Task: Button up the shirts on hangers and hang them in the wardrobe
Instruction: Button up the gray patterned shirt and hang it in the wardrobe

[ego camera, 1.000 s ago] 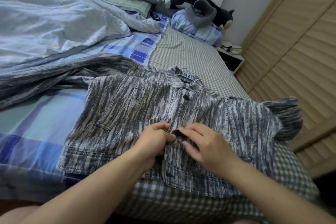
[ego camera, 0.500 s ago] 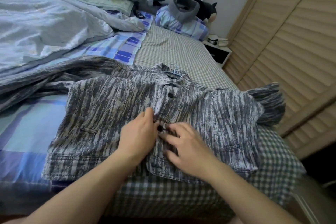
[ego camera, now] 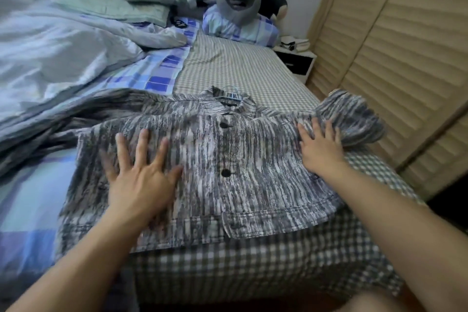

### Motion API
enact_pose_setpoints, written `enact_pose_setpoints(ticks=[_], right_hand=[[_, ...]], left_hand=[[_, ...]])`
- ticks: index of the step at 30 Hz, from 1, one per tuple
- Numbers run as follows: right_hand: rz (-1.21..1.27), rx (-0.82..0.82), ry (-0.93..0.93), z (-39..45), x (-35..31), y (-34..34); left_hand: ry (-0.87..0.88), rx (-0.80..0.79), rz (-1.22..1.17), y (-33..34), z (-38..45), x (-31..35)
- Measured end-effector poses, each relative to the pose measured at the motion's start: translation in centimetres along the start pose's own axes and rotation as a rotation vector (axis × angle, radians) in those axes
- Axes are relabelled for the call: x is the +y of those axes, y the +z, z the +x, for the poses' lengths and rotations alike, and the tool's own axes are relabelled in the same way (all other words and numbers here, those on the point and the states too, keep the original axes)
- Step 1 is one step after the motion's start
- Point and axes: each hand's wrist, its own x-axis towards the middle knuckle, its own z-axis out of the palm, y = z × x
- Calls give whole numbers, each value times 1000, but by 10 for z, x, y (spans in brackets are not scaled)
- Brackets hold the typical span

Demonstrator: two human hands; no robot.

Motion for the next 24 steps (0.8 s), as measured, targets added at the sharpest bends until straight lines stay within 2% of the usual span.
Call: enact_pose_setpoints(ticks=[3, 7, 9, 11, 13, 15, 16, 17, 18, 19, 21, 22, 24], right_hand=[[-6, -16, 2, 17, -1, 8], [-77, -127, -27, 43, -13, 4], [-47, -116, -27, 37, -30, -6], [104, 17, -106, 6, -54, -21], [371, 80, -296, -52, -75, -31], [635, -64, -516, -120, -85, -34], [676, -178, -594, -149, -87, -31], [647, -224, -654, -169, -88, -23], [594, -176, -693, -179, -90, -11], [558, -72, -704, -183, -93, 2], [611, 118, -639, -180, -101, 17], [675, 190, -609, -177, -102, 22], [764, 276, -571, -173, -103, 27]], left_hand=[[-22, -109, -96, -6, 17, -21], [44, -227, 64, -20, 55, -14], [7, -275, 98, -21, 71, -17], [-37, -300, 87, -18, 72, -18], [-21, -279, 123, -22, 46, -4], [101, -200, 97, -30, 2, 17], [176, -134, 3, -33, -25, 28], [223, -66, -136, -33, -56, 39], [210, -30, -328, -33, -87, 52], [108, -80, -581, -27, -110, 65], [-248, -335, -1180, -14, -135, 86], [-433, -428, -1394, -6, -139, 93], [-616, -447, -1569, 5, -136, 99]])
